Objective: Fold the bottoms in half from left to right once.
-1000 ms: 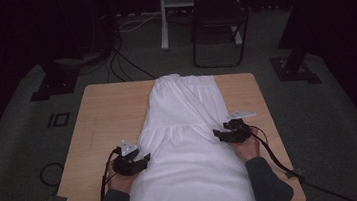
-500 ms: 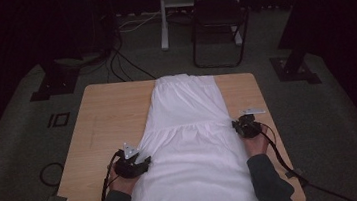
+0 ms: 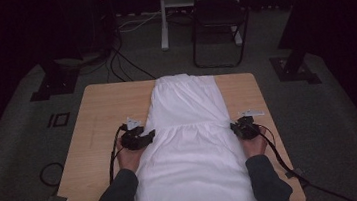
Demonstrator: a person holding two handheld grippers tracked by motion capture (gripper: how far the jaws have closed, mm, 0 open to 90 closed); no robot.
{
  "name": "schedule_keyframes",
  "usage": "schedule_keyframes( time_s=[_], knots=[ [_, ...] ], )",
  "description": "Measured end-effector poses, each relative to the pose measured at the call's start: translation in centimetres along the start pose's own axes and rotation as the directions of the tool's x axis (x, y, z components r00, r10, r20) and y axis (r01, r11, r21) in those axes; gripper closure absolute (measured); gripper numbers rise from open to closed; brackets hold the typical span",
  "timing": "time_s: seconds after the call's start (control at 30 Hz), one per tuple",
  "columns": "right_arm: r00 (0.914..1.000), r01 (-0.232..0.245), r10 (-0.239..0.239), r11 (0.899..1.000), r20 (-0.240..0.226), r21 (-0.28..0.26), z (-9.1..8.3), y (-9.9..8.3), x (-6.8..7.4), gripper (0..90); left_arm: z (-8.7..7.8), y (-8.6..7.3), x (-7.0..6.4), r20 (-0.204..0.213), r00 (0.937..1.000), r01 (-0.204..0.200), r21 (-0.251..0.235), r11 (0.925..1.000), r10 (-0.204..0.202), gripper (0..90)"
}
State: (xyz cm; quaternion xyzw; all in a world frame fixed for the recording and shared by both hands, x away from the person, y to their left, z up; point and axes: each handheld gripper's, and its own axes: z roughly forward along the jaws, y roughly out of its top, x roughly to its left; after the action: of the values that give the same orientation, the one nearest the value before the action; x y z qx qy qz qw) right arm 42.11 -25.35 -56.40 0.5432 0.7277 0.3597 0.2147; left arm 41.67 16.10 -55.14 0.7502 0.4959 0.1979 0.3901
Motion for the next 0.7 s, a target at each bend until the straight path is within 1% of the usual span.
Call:
schedule_keyframes(
  time_s=[0.03, 0.1, 0.13, 0.17, 0.23, 0.27, 0.3, 0.33, 0.37, 0.47, 0.57, 0.6, 0.67, 0.7],
  knots=[
    [1.0, -0.002, 0.002, 1.0, -0.003, 0.0, 0.0, -0.1, 0.0, 85.2, 0.6, -0.3, 0.0, -0.004, 1.0, 0.005, 0.022, 0.9997, -0.004, 51.1],
    [1.0, -0.003, 0.003, 1.0, -0.009, -0.006, -0.1, -0.2, 0.1, 86.7, 0.5, -0.4, 0.0, -0.015, 0.9998, 0.014, 0.022, 0.9997, -0.014, 60.0],
    [0.9999, -0.007, 0.007, 1.0, -0.011, -0.009, -0.2, -0.3, 0.2, 87.3, 0.3, -0.5, -0.1, -0.031, 0.9995, 0.011, 0.026, 0.9996, -0.01, 66.5],
    [0.9999, -0.01, 0.01, 1.0, -0.011, -0.012, -0.2, -0.5, 0.3, 87.5, 0.1, -0.8, -0.3, -0.063, 0.998, -0.007, 0.019, 0.9998, 0.008, 71.0],
    [0.9999, 0.003, -0.003, 1.0, -0.01, -0.014, -0.5, -0.8, 0.8, 87.6, -0.4, -1.3, -0.8, -0.095, 0.995, -0.028, 0.014, 0.9995, 0.029, 74.9],
    [0.9999, 0.007, -0.007, 1.0, -0.012, -0.013, -0.7, -1.0, 1.1, 87.6, -0.7, -1.6, -1.0, -0.103, 0.9941, -0.033, 0.019, 0.9993, 0.035, 76.7],
    [0.9999, 0.011, -0.011, 1.0, -0.011, -0.009, -1.0, -1.2, 1.4, 87.6, -1.0, -2.0, -1.1, -0.104, 0.994, -0.032, 0.02, 0.9993, 0.034, 77.5],
    [0.9999, 0.015, -0.015, 1.0, -0.004, -0.006, -1.3, -1.5, 1.7, 87.7, -1.4, -2.4, -1.2, -0.099, 0.9948, -0.022, 0.023, 0.9995, 0.024, 78.2],
    [0.9996, 0.027, -0.027, 1.0, 0.003, -0.005, -1.6, -1.9, 2.1, 87.8, -1.9, -2.8, -1.2, -0.096, 0.9952, -0.018, 0.026, 0.9995, 0.021, 78.3],
    [0.9985, 0.056, -0.056, 0.998, 0.0, 0.006, -3.0, -3.1, 3.1, 87.8, -3.6, -4.3, -1.5, -0.087, 0.9959, -0.023, 0.028, 0.9993, 0.025, 79.2],
    [0.9974, 0.068, -0.068, 0.998, -0.024, 0.01, -4.5, -4.5, 3.7, 87.8, -5.2, -5.8, -2.0, -0.079, 0.9967, -0.013, 0.028, 0.9995, 0.015, 80.5],
    [0.9969, 0.07, -0.069, 0.997, -0.036, 0.015, -5.0, -5.0, 3.8, 87.7, -5.8, -6.3, -2.2, -0.075, 0.9972, -0.003, 0.026, 0.9996, 0.005, 80.8],
    [0.9969, 0.062, -0.061, 0.998, -0.05, 0.019, -6.0, -5.9, 4.0, 87.7, -6.9, -7.4, -2.7, -0.076, 0.9971, -0.001, 0.025, 0.9997, 0.003, 81.4],
    [0.9966, 0.059, -0.058, 0.998, -0.059, 0.023, -6.5, -6.3, 4.1, 87.7, -7.4, -7.9, -3.0, -0.074, 0.9973, 0.01, 0.025, 0.9996, -0.008, 81.6]
  ],
)
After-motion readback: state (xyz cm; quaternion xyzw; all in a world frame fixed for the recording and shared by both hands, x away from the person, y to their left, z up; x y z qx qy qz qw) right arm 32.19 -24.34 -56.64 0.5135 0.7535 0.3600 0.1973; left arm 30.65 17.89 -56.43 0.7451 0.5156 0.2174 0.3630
